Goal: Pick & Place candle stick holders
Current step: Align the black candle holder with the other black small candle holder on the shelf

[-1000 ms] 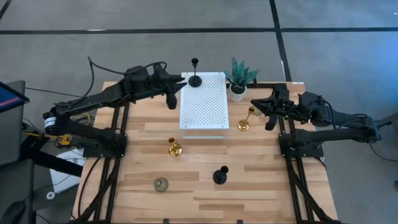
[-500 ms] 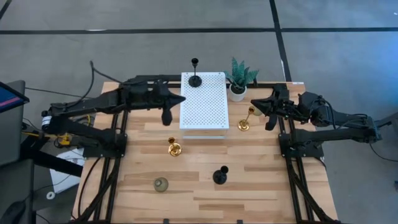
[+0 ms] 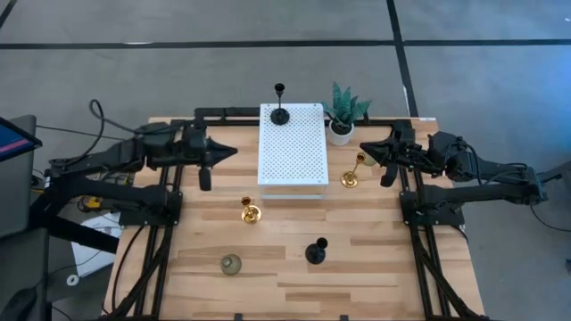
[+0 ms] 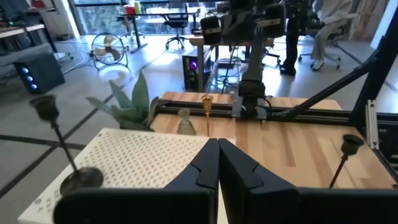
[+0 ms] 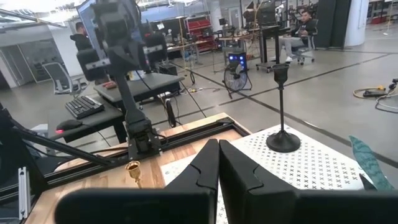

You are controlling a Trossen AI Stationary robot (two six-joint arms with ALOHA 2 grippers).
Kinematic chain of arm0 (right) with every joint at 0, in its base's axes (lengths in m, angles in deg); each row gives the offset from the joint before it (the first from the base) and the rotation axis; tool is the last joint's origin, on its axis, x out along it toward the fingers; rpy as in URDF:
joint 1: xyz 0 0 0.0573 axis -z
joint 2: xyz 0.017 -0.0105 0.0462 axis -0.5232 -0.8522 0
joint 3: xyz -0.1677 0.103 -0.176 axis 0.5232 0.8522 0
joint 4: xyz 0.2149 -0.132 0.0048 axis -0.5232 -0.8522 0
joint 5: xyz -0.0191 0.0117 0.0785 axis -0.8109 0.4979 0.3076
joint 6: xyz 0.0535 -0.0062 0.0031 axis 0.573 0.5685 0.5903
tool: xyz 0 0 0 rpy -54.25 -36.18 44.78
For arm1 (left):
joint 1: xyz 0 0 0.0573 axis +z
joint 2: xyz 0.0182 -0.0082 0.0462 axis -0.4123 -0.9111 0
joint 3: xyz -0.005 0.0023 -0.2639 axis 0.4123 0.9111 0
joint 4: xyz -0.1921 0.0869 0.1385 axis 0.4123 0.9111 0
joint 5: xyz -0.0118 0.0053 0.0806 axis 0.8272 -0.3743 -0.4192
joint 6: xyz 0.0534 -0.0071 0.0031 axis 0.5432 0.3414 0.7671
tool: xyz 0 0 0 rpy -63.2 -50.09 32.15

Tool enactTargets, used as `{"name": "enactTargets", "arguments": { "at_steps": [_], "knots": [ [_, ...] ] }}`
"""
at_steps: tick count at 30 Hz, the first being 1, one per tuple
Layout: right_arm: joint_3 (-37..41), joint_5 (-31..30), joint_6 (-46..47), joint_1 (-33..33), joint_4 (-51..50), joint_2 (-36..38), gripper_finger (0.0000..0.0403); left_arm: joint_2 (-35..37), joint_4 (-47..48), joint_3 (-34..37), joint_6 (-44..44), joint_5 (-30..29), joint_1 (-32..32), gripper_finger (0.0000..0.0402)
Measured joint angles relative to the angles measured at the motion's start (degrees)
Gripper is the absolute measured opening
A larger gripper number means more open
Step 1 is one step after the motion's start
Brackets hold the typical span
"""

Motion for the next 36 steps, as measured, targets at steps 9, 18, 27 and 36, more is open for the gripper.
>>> {"name": "enactTargets", "arguments": {
  "at_steps": [9,18,27,36],
  "knots": [
    [0.0,0.0,0.0,0.0,0.0,0.0,0.0,6.5,-15.0,16.3,-0.5,0.1,0.0,0.0004],
    [0.0,0.0,-0.2,0.1,0.0,0.0,0.0,6.7,-19.3,23.4,-8.1,7.4,0.0,0.0004],
    [0.0,0.0,-0.1,0.1,0.0,0.0,0.0,6.7,-19.2,26.6,-12.0,9.9,0.0,0.0004],
    [0.0,0.0,0.0,0.1,0.0,0.0,0.0,6.7,-26.3,26.6,-13.1,9.9,0.0,0.0006]
  ]
}}
